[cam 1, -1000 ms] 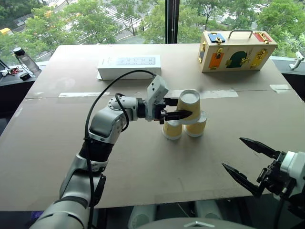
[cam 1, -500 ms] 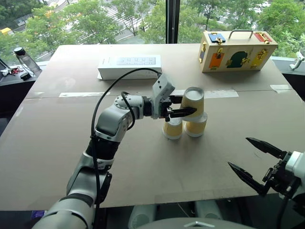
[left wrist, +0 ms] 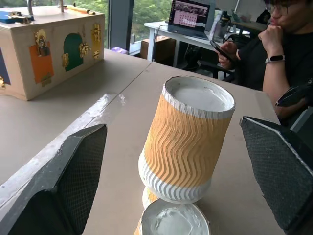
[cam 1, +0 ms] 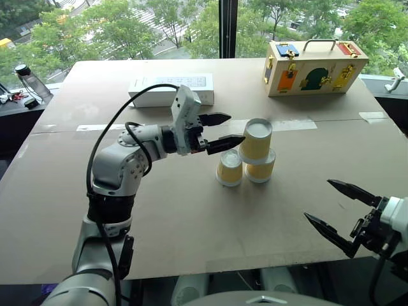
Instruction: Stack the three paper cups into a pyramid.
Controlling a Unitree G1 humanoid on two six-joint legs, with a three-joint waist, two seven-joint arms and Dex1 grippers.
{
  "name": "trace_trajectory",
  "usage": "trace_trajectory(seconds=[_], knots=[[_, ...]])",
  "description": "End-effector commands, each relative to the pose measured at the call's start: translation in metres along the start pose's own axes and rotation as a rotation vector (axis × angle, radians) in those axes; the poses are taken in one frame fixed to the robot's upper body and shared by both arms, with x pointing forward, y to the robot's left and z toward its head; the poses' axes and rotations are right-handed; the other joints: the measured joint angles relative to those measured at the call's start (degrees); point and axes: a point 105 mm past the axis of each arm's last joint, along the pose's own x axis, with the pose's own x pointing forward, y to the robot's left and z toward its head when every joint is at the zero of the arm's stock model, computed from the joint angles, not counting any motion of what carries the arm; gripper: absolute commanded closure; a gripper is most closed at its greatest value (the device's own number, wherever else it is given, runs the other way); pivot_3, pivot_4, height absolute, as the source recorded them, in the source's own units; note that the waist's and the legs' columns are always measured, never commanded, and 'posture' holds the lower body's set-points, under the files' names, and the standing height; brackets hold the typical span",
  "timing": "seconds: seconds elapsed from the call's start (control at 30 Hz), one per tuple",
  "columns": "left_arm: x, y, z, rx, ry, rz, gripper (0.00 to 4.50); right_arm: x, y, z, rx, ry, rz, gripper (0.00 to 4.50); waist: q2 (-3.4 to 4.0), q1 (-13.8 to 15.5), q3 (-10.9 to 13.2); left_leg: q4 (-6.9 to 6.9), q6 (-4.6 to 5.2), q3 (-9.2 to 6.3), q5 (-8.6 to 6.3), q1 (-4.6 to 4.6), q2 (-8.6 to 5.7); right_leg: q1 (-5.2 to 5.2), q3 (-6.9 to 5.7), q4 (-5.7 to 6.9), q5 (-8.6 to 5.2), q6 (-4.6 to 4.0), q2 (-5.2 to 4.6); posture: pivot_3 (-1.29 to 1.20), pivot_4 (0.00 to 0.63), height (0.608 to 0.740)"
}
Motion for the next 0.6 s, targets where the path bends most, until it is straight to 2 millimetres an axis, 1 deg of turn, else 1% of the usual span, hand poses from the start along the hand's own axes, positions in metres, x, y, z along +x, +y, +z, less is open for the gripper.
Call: trace_trajectory(seconds=[0.03,0.07,0.17,0.2,0.27,0.3,0.33,0.43,0.5,0.57,0.6], knots=[[-0.023,0.000,0.000,0.044,-0.020,0.087,0.03,0.003,-0.002,0.002,-0.014,-0.015,0.026,0.00,0.00,0.2,0.0,0.01,0.00,0.01,0.00,-0.01,0.00,0.00,0.00,0.00,0.00,0.00,0.00,0.00,0.150,0.740],[-0.032,0.003,-0.009,0.037,0.002,0.125,0.03,0.004,-0.003,0.001,-0.014,-0.016,0.028,0.00,0.00,0.2,0.0,0.02,0.00,0.00,0.00,-0.01,0.00,0.00,-0.01,-0.01,0.00,-0.01,0.00,0.00,0.150,0.740],[-0.058,-0.005,-0.031,0.006,0.011,0.180,0.03,0.004,-0.011,-0.006,-0.004,-0.007,0.025,0.00,0.00,0.2,0.0,-0.01,0.00,0.04,0.00,0.00,0.00,-0.01,0.03,-0.03,0.03,-0.07,-0.01,0.00,0.150,0.740],[-0.069,-0.007,-0.042,-0.022,0.021,0.209,0.03,0.002,-0.013,-0.010,0.003,0.006,0.023,0.00,-0.01,0.2,0.0,-0.02,0.00,0.04,0.00,0.00,0.00,-0.01,0.03,-0.03,0.05,-0.11,-0.02,0.00,0.150,0.740],[-0.099,-0.017,-0.068,-0.098,0.063,0.310,0.03,-0.012,-0.021,-0.027,0.038,0.062,-0.009,0.00,-0.01,0.2,0.0,-0.03,0.00,0.05,-0.01,-0.01,0.02,-0.02,0.03,-0.05,0.09,-0.20,-0.03,0.00,0.150,0.740],[-0.112,-0.026,-0.079,-0.115,0.094,0.339,0.03,-0.022,-0.025,-0.036,0.055,0.094,-0.030,0.00,-0.01,0.1,0.0,-0.04,-0.01,0.05,-0.01,-0.02,0.04,-0.03,0.03,-0.08,0.08,-0.21,-0.03,0.00,0.150,0.740],[-0.119,-0.035,-0.085,-0.130,0.112,0.354,0.03,-0.030,-0.028,-0.043,0.069,0.119,-0.047,0.00,-0.02,0.1,0.0,-0.10,0.00,0.12,-0.03,0.00,0.06,-0.04,0.09,-0.10,0.07,-0.23,-0.04,0.00,0.150,0.740],[-0.129,-0.048,-0.095,-0.159,0.129,0.389,0.03,-0.047,-0.036,-0.055,0.087,0.159,-0.081,0.00,-0.03,1.4,0.1,-0.11,0.11,0.17,-0.11,-0.02,0.14,-0.06,0.07,-0.12,-0.07,-0.24,-0.10,0.00,0.150,0.740],[-0.138,-0.053,-0.107,-0.178,0.153,0.422,0.03,-0.055,-0.040,-0.063,0.100,0.183,-0.102,0.00,-0.01,1.7,0.1,-0.02,0.10,0.19,-0.11,0.03,0.20,0.00,0.06,-0.11,-0.18,-0.03,-0.11,0.00,0.150,0.740],[-0.144,-0.058,-0.114,-0.203,0.147,0.445,0.03,-0.059,-0.042,-0.068,0.107,0.197,-0.100,0.00,0.03,1.5,0.0,-0.02,0.03,0.30,-0.16,0.13,0.31,0.03,0.10,-0.11,-0.20,-0.01,-0.12,0.00,0.150,0.740],[-0.146,-0.058,-0.116,-0.201,0.153,0.457,0.03,-0.058,-0.043,-0.068,0.107,0.195,-0.096,0.00,0.03,1.5,0.0,-0.02,-0.09,0.39,-0.23,0.15,0.36,0.08,0.13,-0.11,-0.20,-0.01,-0.12,0.00,0.150,0.740]])
